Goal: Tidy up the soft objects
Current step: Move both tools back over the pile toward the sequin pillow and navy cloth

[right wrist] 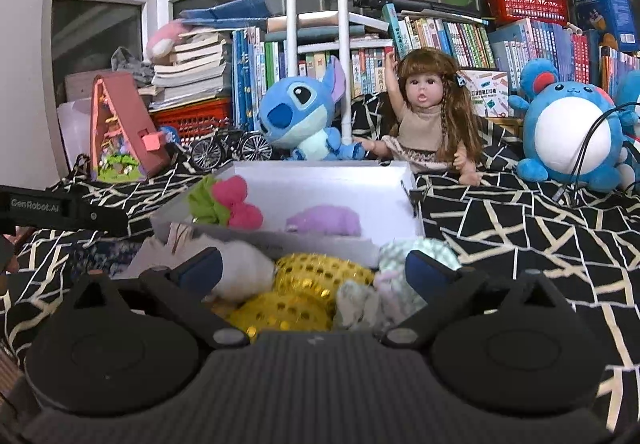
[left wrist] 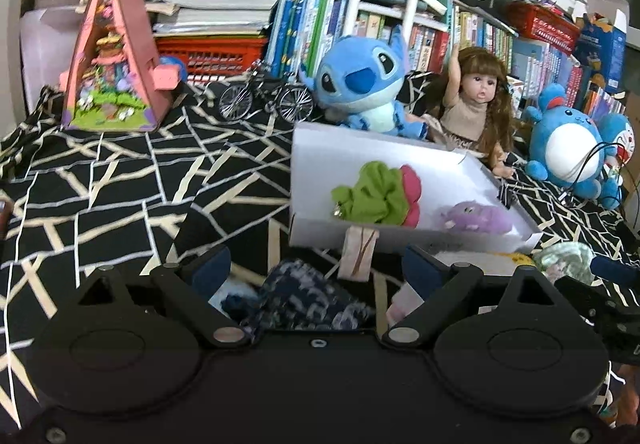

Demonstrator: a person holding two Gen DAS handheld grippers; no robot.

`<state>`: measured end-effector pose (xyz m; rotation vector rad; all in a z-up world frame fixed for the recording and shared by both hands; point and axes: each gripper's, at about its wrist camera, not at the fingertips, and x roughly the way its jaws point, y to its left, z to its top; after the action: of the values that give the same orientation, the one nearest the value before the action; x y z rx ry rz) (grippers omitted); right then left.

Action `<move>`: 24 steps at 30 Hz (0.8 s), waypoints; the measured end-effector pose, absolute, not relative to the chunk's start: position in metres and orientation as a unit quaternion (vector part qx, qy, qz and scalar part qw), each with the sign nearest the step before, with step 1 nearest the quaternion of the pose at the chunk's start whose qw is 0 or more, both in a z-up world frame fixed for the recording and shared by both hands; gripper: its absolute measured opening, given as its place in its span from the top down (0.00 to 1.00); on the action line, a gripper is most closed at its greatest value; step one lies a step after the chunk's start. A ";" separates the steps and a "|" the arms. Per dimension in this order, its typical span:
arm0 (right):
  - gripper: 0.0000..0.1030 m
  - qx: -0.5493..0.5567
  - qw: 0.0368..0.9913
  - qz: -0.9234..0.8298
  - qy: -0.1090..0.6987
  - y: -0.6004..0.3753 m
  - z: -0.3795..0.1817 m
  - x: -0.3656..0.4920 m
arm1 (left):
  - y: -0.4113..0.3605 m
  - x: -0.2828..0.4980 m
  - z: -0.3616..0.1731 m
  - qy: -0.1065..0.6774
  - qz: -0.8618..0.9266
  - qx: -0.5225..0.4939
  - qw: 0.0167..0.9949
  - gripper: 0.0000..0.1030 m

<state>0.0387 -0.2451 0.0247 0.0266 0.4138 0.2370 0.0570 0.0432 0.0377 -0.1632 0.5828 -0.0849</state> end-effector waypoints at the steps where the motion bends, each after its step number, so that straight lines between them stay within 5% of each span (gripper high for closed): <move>1: 0.01 0.012 0.971 0.118 0.207 -0.244 0.023 0.036 | 0.044 0.056 0.036 0.289 -0.040 -0.081 0.953 0.11; 6: 0.02 0.007 0.969 0.124 0.215 -0.239 0.018 0.028 | 0.048 0.051 0.025 0.296 -0.025 -0.077 0.952 0.11; 9: 0.17 0.002 0.965 0.135 0.223 -0.234 0.015 0.024 | 0.052 0.048 0.019 0.304 -0.023 -0.080 0.949 0.15; 14: 0.26 -0.017 0.962 0.144 0.231 -0.224 0.010 0.022 | 0.055 0.044 0.013 0.312 -0.022 -0.081 0.946 0.23; 24: 0.27 -0.010 0.960 0.126 0.251 -0.219 0.000 0.032 | 0.053 0.045 0.004 0.322 -0.027 -0.077 0.943 0.29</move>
<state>0.0315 -0.2187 0.0000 -0.0203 0.5092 0.2547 0.0454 0.0532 0.0045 -0.1569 0.6555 -0.0560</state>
